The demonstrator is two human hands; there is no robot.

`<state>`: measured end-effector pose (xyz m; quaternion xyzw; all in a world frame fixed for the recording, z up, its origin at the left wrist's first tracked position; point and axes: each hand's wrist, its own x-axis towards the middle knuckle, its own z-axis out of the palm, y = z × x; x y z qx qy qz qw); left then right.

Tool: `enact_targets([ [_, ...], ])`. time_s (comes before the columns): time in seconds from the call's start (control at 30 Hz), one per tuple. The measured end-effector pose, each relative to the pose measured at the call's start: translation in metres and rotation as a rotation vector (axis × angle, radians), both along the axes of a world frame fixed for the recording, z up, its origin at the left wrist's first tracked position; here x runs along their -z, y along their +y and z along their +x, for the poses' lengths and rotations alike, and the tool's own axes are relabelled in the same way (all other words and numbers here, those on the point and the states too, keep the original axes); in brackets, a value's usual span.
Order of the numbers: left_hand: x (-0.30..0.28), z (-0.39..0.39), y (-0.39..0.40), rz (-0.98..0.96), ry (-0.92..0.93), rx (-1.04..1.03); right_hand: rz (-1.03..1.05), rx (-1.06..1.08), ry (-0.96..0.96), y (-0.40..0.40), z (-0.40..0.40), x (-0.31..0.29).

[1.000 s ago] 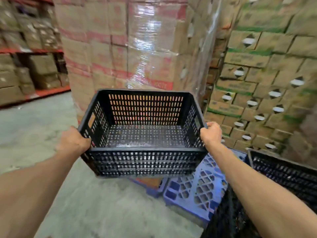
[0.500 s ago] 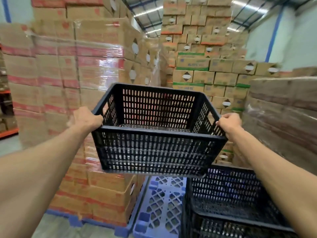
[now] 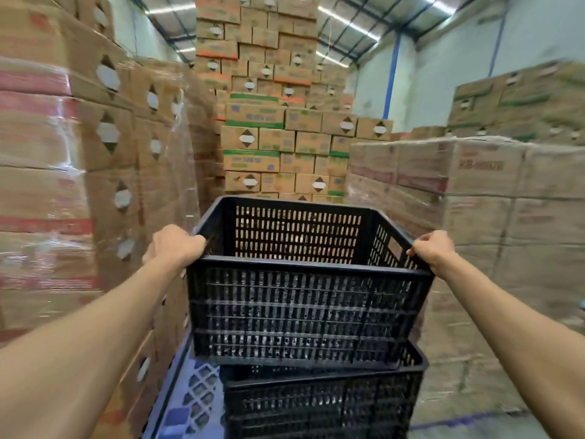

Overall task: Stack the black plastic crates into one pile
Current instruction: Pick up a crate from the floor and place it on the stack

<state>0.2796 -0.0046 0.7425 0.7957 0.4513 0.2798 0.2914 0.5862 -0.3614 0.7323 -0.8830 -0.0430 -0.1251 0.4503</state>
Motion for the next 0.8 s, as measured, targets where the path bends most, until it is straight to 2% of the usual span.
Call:
enact_targets([
  [0.27, 0.029, 0.043, -0.036, -0.020, 0.035, -0.022, -0.046, -0.066, -0.021, -0.039, 0.027, 0.003],
  [0.4, 0.037, 0.057, -0.050, -0.048, 0.056, -0.060, -0.317, -0.231, -0.053, -0.036, 0.019, 0.009],
  [0.5, 0.037, 0.055, -0.053, 0.002, 0.050, -0.130, -0.445, -0.129, -0.201, -0.033, 0.001, 0.011],
  [0.57, 0.037, 0.052, -0.053, 0.123, 0.006, -0.108, -0.449, -0.185, -0.345, -0.025, -0.015, 0.010],
  [0.67, 0.036, 0.051, -0.063, 0.502, -0.117, 0.038, -0.492, -0.537, -0.391, -0.009, -0.047, 0.007],
  [0.73, 0.039, 0.053, -0.072, 0.708, -0.167, 0.278, -0.603, -0.707, -0.386, 0.004, -0.064, 0.009],
  [0.8, 0.045, 0.052, -0.084, 0.768, -0.018, 0.507, -0.712, -0.744, -0.469, 0.011, -0.069, 0.014],
])
